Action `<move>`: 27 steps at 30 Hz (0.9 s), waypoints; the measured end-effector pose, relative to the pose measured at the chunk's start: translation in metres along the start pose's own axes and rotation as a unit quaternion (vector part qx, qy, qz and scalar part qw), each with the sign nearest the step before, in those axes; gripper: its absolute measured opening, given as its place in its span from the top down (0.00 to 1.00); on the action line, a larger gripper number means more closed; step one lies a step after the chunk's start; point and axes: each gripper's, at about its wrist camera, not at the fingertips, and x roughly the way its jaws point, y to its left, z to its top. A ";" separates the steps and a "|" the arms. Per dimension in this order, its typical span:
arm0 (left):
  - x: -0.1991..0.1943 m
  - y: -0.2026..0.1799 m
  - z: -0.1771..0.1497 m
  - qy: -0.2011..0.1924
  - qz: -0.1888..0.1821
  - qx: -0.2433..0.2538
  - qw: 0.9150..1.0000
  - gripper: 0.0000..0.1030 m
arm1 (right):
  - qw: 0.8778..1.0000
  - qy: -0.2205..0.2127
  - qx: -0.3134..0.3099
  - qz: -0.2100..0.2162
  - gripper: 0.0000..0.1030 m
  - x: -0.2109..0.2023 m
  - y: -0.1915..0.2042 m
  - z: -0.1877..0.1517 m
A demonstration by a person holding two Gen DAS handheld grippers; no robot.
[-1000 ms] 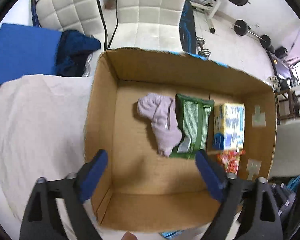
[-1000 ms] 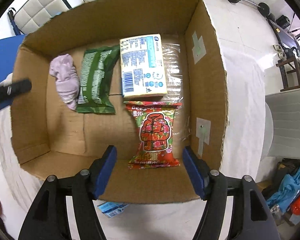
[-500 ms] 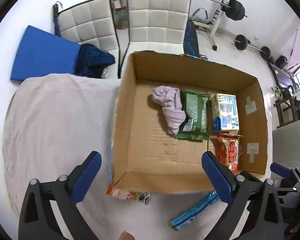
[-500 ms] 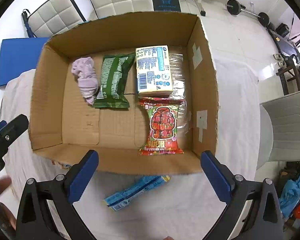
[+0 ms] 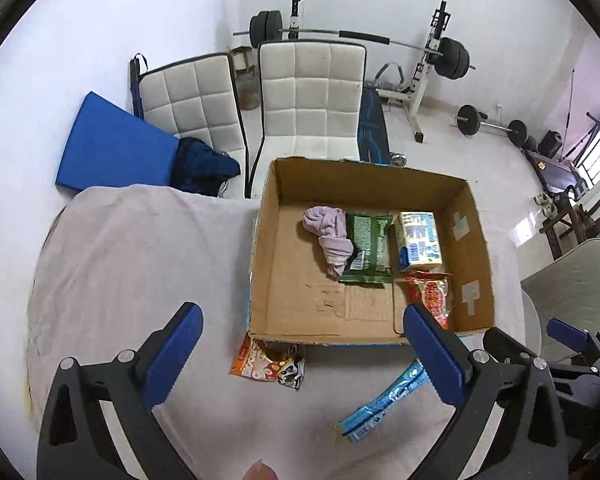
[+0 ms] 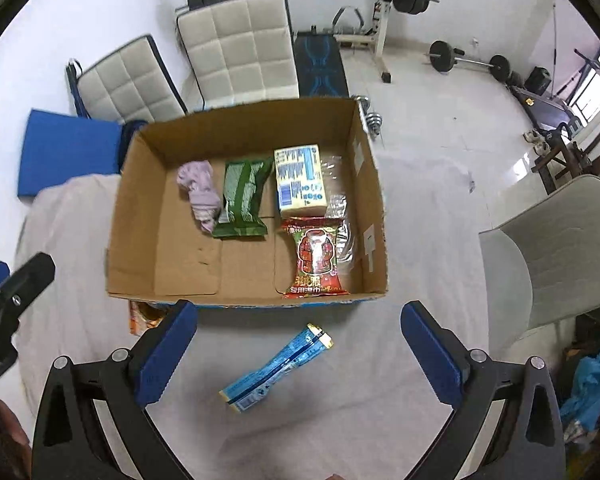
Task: Organize soft objects
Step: 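Grasp the blue stick snack with the right tool while the left tool grasps the orange seed bag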
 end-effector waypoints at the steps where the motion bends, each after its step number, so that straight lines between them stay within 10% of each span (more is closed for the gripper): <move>1: -0.004 0.000 -0.001 -0.002 -0.001 0.000 1.000 0.00 | 1.000 -0.003 0.005 0.005 0.00 -0.005 -0.001 -0.002; 8: -0.018 0.003 -0.006 -0.007 -0.003 -0.010 1.000 0.00 | 1.000 -0.006 0.018 0.016 0.00 -0.021 -0.004 -0.010; 16: 0.041 0.050 -0.037 0.081 0.021 -0.096 0.992 0.00 | 0.982 0.127 0.118 0.079 0.00 0.069 -0.030 -0.057; 27: 0.157 0.102 -0.109 0.235 -0.065 -0.268 0.932 0.01 | 0.933 0.234 0.259 0.084 0.18 0.199 -0.028 -0.128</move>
